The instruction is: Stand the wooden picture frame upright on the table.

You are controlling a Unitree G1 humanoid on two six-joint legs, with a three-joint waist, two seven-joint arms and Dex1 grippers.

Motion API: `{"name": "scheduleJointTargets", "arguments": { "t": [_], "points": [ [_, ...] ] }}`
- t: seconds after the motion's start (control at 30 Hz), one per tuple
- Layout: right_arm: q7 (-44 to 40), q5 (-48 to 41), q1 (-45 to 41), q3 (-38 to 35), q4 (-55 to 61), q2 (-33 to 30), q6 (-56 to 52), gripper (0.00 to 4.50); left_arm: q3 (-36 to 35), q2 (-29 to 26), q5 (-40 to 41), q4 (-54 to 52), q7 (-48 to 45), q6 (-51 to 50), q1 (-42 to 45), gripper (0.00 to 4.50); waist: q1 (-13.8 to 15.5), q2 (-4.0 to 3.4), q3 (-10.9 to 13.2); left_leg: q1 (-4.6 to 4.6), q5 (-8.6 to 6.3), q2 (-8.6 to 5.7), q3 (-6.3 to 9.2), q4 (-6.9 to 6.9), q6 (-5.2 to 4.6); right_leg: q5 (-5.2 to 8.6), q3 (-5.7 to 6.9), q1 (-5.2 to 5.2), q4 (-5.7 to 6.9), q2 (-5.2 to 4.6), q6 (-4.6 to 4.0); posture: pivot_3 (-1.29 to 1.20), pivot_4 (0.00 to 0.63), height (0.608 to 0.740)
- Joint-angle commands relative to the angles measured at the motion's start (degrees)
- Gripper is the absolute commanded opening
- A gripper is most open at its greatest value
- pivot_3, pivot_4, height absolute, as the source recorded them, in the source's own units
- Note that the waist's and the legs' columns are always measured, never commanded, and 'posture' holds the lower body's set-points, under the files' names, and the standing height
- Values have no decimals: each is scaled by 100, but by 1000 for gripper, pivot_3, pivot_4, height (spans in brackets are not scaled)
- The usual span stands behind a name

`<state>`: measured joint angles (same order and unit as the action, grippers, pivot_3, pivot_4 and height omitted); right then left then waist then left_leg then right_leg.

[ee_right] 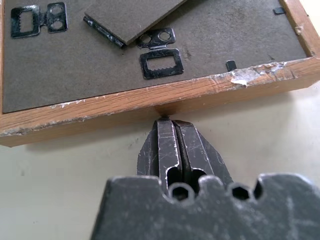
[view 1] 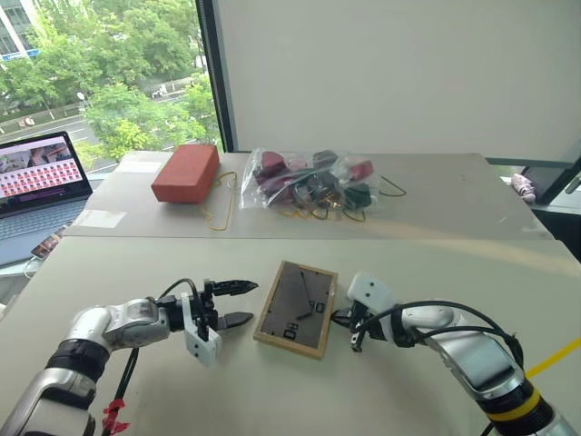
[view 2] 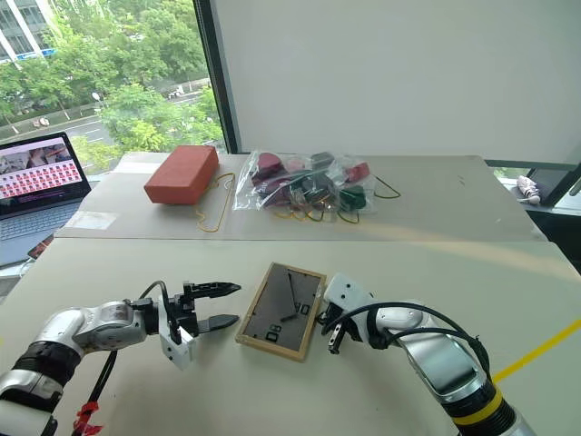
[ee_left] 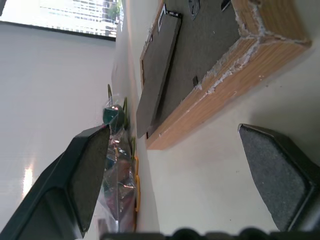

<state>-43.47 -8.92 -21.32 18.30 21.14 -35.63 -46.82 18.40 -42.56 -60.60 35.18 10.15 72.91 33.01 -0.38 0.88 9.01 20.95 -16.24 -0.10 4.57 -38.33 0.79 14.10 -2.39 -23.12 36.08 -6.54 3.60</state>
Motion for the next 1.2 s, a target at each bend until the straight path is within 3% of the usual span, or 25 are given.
{"name": "scheduleJointTargets", "arguments": {
  "t": [0.03,0.2,0.33,0.37,0.53,0.77,0.9,1.07,1.2],
  "points": [
    [3,-35,-150,-2,105,76,10,0,678,303,-395,192,343,57,-30,4456,12,-10,-6,0,0,0,0,0,0,0,0,0,0,-1,1,0,150,740],
    [16,-30,-180,18,84,74,-7,0,863,292,-180,250,538,159,23,4456,13,-11,-7,6,0,0,1,0,0,-1,1,-3,9,-1,4,0,150,740],
    [9,-33,-154,-25,35,21,23,0,999,122,-182,247,595,165,6,3366,-36,-11,-7,8,0,0,1,0,0,-1,2,-8,8,0,3,0,150,740],
    [17,-24,-153,-30,13,13,30,0,1020,89,-149,255,611,181,-2,2871,-41,-11,-7,9,0,1,2,0,-1,-1,1,-9,8,0,3,0,150,740],
    [10,-51,-179,-148,-65,-47,22,0,1103,-18,-162,210,659,15,-81,1217,-69,-16,-10,5,0,1,2,1,-1,-1,1,-10,7,1,3,0,150,740],
    [6,-467,-808,-1058,-721,-59,-308,0,1179,-29,-154,161,736,-158,-152,1122,-84,-22,-13,2,1,0,0,0,1,-1,-2,-9,7,0,3,0,150,740],
    [-63,-866,-1530,-1392,-1201,219,-572,1186,1189,-4,-108,221,752,-219,-137,1122,-100,-37,-23,-8,0,2,0,2,-1,-1,-2,-7,11,2,3,0,150,740],
    [-336,-1544,-2429,-1167,-1673,985,-1514,2894,1232,39,-68,209,766,-253,-133,1122,-130,-52,-31,-12,-1,1,-2,4,-2,-1,-3,-4,17,1,2,0,150,740],
    [-528,-1622,-2916,-834,-2344,1400,-1606,4253,1252,67,-60,153,805,-244,-132,1122,-123,-57,-35,-11,-1,-1,3,2,-2,-1,0,-7,63,0,2,0,150,740]
  ]
}}
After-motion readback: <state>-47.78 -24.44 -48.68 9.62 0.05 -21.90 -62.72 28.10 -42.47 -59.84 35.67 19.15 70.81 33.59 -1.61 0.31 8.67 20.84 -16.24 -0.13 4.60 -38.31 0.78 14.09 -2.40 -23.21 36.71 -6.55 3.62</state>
